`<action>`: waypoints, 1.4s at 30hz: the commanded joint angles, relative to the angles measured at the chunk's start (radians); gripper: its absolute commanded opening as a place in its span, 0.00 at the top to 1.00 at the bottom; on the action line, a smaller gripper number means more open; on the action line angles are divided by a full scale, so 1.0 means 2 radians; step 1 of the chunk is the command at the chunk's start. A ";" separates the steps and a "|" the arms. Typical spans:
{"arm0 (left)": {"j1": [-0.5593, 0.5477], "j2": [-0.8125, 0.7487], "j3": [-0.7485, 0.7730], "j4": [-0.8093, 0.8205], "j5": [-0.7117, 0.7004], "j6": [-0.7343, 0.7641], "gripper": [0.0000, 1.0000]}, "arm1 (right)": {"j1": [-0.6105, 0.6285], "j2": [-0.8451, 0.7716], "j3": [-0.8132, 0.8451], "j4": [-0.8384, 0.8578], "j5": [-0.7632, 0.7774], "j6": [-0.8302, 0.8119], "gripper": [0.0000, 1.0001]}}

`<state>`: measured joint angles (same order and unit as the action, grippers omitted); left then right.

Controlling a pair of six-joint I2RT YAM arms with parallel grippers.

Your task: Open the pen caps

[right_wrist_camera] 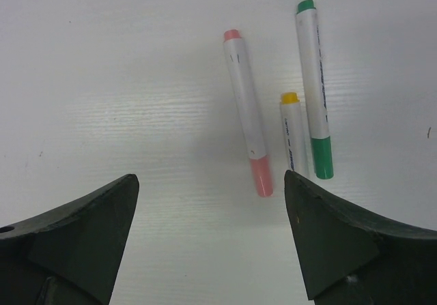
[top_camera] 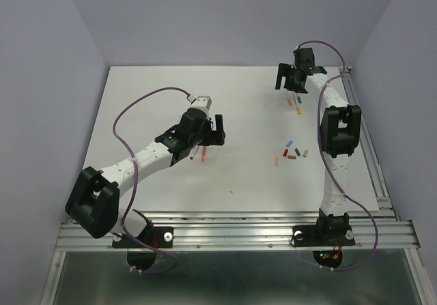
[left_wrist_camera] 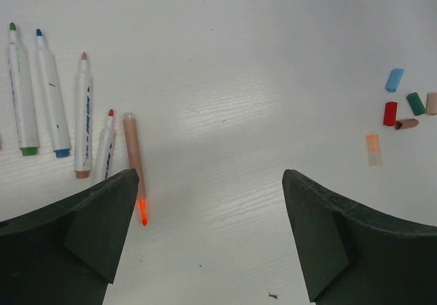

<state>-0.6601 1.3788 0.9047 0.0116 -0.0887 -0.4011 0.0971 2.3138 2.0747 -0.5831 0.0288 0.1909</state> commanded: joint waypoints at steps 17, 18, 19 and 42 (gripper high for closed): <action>0.000 0.022 0.001 0.023 0.015 0.003 0.01 | -0.012 0.025 -0.042 0.010 -0.044 -0.015 0.14; 0.000 0.021 0.002 0.023 0.013 0.003 0.01 | -0.012 0.026 -0.042 0.010 -0.035 -0.014 0.15; 0.000 0.021 0.001 0.023 0.013 0.003 0.01 | -0.012 0.027 -0.040 0.009 -0.031 -0.013 0.15; 0.000 0.017 0.002 0.013 -0.006 -0.002 0.01 | -0.012 0.018 -0.101 0.009 0.007 -0.017 0.83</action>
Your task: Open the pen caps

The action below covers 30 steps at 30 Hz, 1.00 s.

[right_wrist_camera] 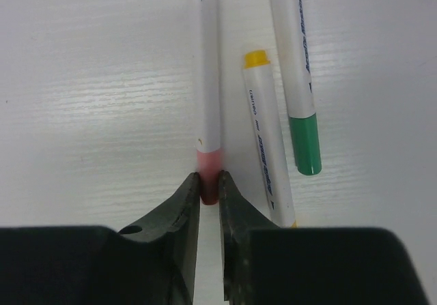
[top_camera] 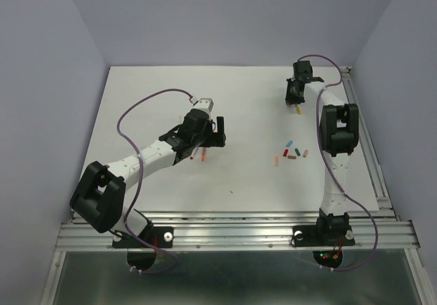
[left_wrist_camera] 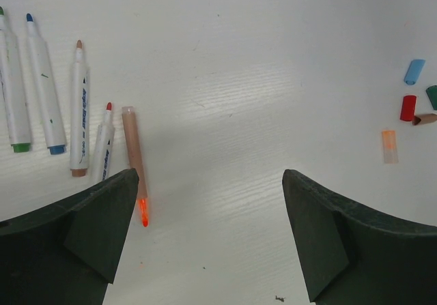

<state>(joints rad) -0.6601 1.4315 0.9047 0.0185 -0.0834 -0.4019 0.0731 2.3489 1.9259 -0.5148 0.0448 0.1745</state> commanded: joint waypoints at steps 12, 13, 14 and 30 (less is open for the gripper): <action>0.000 -0.032 0.006 0.010 -0.016 -0.041 0.01 | 0.029 -0.171 -0.205 0.085 -0.124 0.009 0.99; 0.001 -0.039 0.008 0.013 -0.019 -0.048 0.01 | 0.032 -0.196 -0.233 0.106 -0.156 0.020 0.99; 0.001 -0.041 0.011 0.019 -0.020 -0.064 0.01 | 0.037 -0.238 -0.297 0.151 -0.179 0.043 0.99; -0.004 -0.019 0.002 0.117 0.086 -0.143 0.01 | 0.222 -0.533 -0.590 0.329 -0.241 0.137 0.99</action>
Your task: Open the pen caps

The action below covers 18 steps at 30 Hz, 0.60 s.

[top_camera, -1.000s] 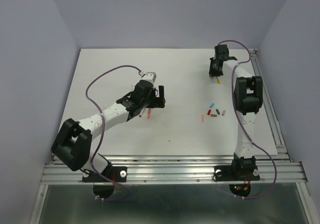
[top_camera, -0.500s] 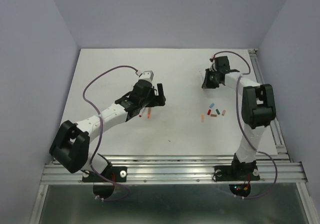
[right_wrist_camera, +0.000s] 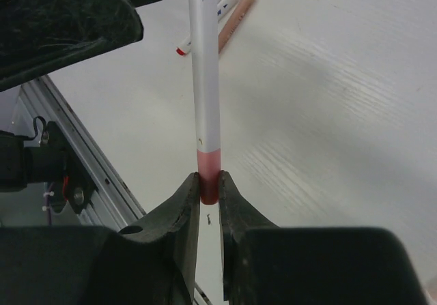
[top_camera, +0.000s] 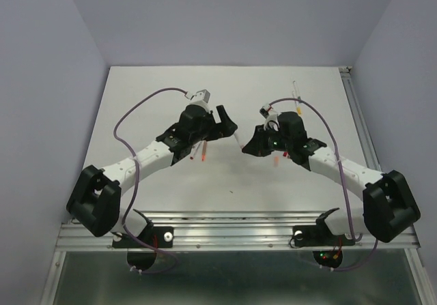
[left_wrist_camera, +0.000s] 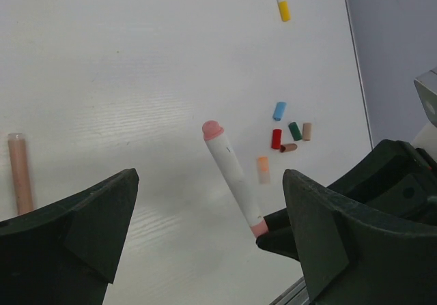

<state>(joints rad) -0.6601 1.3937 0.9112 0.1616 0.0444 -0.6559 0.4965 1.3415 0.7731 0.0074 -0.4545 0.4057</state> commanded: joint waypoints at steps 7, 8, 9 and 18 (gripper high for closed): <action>-0.007 0.010 -0.012 0.063 0.038 -0.033 0.07 | 0.024 -0.022 0.003 0.070 0.009 0.023 0.99; -0.007 0.013 -0.011 0.066 0.043 -0.034 0.13 | 0.025 -0.019 0.006 0.070 0.010 0.024 0.99; -0.008 0.015 -0.009 0.070 0.044 -0.035 0.14 | 0.026 -0.016 0.014 0.068 0.013 0.025 0.99; -0.010 0.050 0.000 0.082 0.064 -0.049 0.46 | 0.036 0.000 0.038 0.071 0.010 0.023 0.99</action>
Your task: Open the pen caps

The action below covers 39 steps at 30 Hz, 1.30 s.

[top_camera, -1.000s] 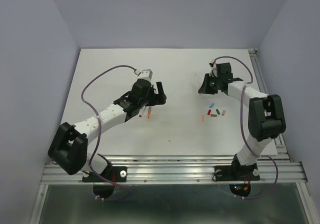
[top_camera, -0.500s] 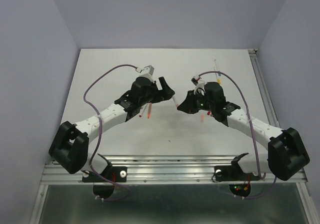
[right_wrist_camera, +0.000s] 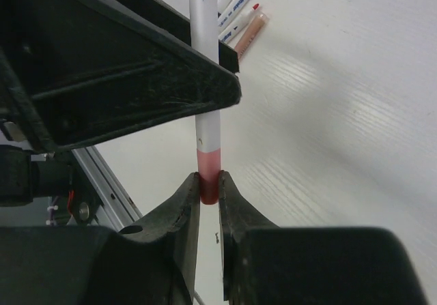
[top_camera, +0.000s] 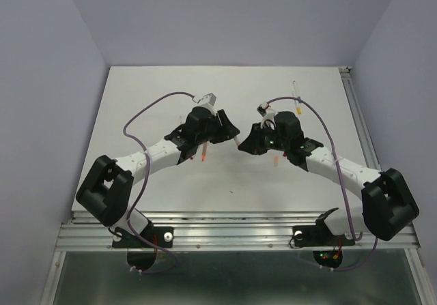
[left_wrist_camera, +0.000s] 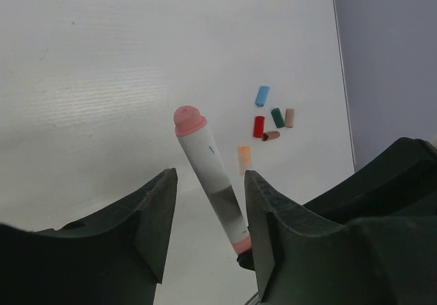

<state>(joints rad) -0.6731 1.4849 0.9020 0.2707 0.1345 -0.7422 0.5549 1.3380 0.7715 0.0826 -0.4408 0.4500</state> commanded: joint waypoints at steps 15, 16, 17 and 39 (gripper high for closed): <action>0.033 0.024 0.047 -0.033 -0.026 -0.093 1.00 | 0.088 -0.006 -0.011 0.029 -0.026 -0.014 0.99; 0.042 0.033 0.057 -0.033 -0.008 -0.098 1.00 | 0.110 -0.015 -0.030 0.029 -0.006 -0.006 0.99; 0.052 0.035 0.061 -0.027 0.001 -0.101 1.00 | 0.118 -0.018 -0.032 0.001 0.015 0.002 0.99; 0.037 -0.048 0.003 -0.008 -0.014 -0.124 1.00 | 0.128 0.038 0.127 -0.077 0.259 -0.028 0.61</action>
<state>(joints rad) -0.5888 1.4281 0.9237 0.2203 0.1211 -0.9791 0.8112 1.4113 0.9360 -0.1047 0.0471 0.4305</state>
